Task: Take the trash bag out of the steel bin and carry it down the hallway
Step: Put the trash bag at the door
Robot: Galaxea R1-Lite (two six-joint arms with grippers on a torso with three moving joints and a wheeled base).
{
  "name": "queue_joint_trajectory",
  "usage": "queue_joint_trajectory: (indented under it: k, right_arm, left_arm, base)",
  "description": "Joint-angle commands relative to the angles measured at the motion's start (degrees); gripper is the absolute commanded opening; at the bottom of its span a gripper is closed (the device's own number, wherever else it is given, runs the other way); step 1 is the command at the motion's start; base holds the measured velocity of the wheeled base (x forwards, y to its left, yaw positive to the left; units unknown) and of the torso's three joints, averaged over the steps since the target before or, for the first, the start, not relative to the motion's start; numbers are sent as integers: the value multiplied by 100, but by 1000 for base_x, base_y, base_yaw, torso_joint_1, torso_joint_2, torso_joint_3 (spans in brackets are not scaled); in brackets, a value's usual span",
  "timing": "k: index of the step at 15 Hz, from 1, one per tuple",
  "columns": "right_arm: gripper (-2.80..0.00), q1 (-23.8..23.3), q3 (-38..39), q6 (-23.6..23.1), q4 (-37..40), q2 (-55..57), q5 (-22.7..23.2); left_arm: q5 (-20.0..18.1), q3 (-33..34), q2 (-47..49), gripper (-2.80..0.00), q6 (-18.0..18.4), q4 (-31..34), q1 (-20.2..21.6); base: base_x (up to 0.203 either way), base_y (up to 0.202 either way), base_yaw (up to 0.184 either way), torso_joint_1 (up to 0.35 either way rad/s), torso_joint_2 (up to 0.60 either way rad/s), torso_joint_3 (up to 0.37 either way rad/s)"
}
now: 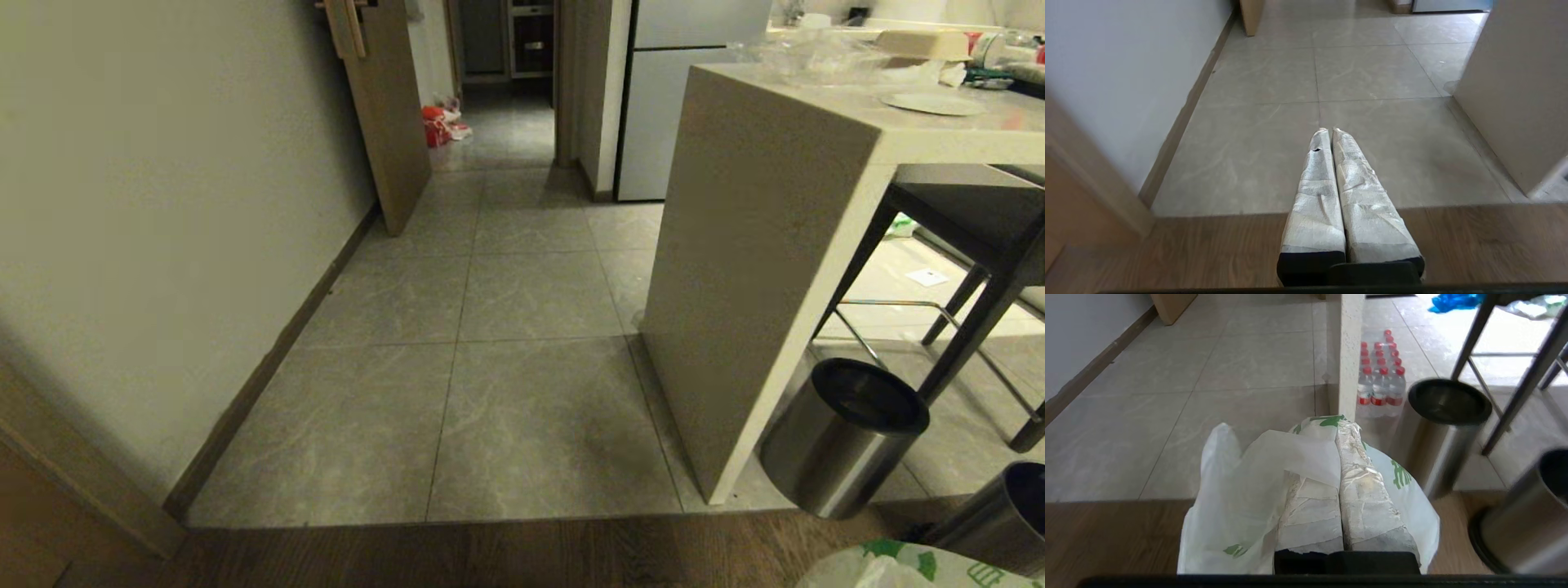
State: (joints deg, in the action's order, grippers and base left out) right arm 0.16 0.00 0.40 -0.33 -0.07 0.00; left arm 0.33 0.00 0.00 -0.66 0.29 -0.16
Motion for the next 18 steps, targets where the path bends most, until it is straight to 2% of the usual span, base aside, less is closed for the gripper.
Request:
queue_joint_trajectory:
  k: [1,18]
  right_arm:
    - [-280,2,18,4,-2,-10,0]
    - [-280,9,18,4,-2,-10,0]
  left_arm:
    - [2,9,0,-280,-4,-3,-2]
    - [2,9,0,-280,-4,-3,-2]
  base:
    - [194,0,-2,-3,2,0]
    - [189,0,1,3,1,3]
